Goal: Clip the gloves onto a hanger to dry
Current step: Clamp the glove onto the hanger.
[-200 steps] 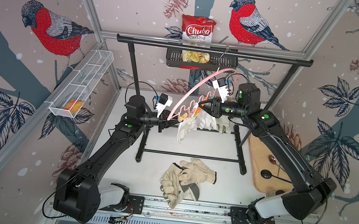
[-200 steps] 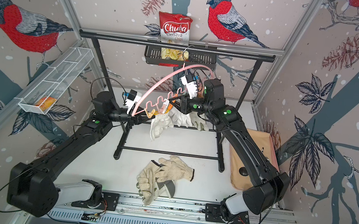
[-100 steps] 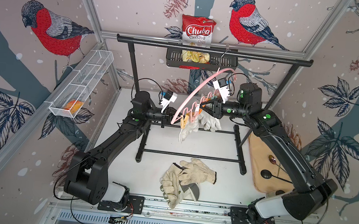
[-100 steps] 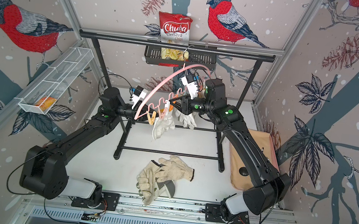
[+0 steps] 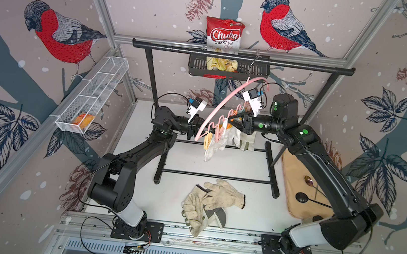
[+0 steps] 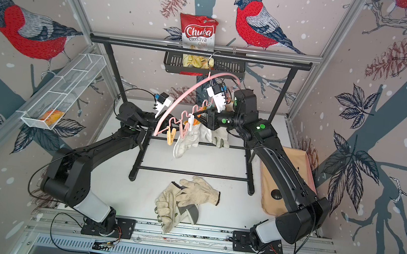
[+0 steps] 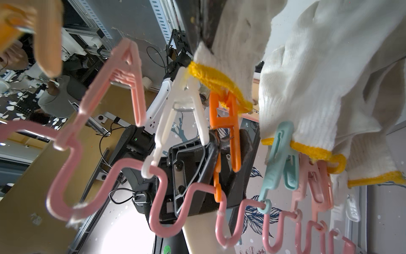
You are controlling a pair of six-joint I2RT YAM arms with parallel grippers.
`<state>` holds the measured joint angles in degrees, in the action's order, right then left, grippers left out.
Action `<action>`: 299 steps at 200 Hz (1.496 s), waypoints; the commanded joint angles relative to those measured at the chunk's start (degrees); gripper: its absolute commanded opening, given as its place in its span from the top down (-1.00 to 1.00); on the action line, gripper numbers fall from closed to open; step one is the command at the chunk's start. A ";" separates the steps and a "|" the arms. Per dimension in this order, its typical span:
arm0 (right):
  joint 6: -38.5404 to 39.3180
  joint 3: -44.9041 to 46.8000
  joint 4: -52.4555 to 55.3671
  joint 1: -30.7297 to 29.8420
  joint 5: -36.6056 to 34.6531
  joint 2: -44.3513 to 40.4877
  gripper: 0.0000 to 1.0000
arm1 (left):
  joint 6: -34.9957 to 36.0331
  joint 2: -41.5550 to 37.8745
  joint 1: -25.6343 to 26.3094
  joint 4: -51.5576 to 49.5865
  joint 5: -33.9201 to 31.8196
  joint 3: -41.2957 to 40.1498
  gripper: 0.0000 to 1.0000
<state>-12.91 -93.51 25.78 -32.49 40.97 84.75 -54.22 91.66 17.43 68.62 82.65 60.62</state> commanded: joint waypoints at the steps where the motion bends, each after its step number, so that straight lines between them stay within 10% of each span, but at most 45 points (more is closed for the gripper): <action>1: 1.24 0.00 -0.59 0.06 1.13 -0.22 0.48 | -15.60 1.75 0.07 20.75 0.67 1.75 1.00; 94: 1.43 0.80 -1.26 0.04 0.91 0.04 0.46 | -10.46 0.29 -0.07 12.44 -0.91 3.10 1.00; 131: 1.29 0.75 -2.02 0.12 -0.50 -0.77 -0.22 | -9.42 -0.68 -0.15 12.29 -0.50 1.00 1.00; 197: 1.78 0.83 -1.53 0.50 -4.24 -2.45 -0.54 | -6.73 -3.57 -3.39 11.86 -2.96 -2.10 0.96; 218: 1.50 1.11 -0.55 0.53 -5.81 -2.92 -0.57 | 7.64 -7.66 -5.27 -5.34 -5.88 -3.14 0.45; 246: 0.58 2.75 -0.82 0.56 -7.83 -4.66 -0.61 | 57.25 -13.17 -3.94 -67.73 -21.83 5.92 0.22; 299: -2.21 6.29 -1.27 0.79 -13.92 -8.43 -0.62 | 58.98 -19.71 -4.43 -68.14 -36.32 -0.58 0.14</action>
<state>-12.75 -88.20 25.63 -31.81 31.05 78.02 -2.37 75.16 12.95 6.17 55.68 62.19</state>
